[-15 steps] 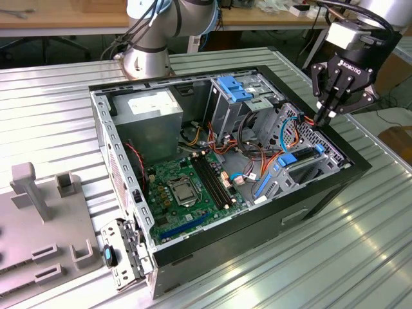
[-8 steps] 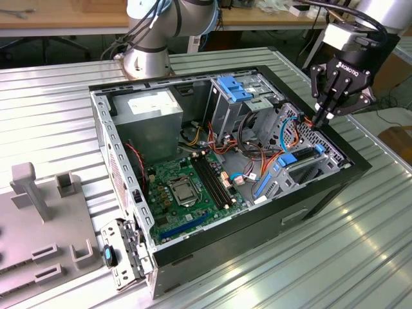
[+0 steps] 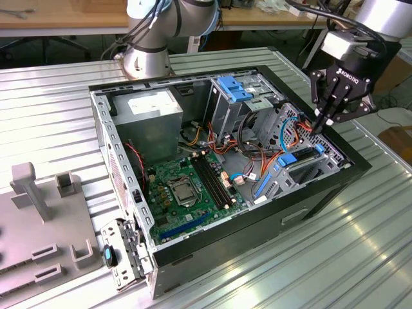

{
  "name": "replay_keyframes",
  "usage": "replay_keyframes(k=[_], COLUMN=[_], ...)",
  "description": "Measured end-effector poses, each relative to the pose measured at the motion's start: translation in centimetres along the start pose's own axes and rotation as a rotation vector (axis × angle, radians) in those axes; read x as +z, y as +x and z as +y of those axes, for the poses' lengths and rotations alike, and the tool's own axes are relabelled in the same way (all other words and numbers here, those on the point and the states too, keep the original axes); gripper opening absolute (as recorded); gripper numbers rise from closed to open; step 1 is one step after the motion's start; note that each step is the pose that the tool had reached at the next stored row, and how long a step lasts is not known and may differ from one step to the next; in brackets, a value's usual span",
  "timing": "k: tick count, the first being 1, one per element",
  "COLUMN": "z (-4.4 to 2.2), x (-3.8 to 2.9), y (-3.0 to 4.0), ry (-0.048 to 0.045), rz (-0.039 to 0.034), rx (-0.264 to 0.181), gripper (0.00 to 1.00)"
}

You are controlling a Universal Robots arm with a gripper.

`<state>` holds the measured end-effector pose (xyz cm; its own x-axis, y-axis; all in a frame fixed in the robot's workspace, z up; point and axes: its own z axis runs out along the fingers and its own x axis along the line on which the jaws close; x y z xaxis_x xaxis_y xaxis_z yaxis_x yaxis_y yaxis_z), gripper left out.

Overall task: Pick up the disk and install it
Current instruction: 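Insert the first disk wire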

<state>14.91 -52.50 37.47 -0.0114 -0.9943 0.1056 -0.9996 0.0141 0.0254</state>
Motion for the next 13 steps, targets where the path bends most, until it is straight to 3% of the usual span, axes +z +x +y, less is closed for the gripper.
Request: replay_keyframes(k=[2, 4, 8, 13], z=[0.0, 0.01, -0.02, 0.02], x=[0.13, 0.34, 0.59, 0.8], y=[-0.02, -0.03, 0.11, 0.16], ry=[0.0074, 0.0049, 0.0051, 0.0122], rz=[-0.0003, -0.0009, -0.0014, -0.0034], rx=[0.001, 0.027, 0.028, 0.029], gripper=[0.17, 0.17, 0.17, 0.17])
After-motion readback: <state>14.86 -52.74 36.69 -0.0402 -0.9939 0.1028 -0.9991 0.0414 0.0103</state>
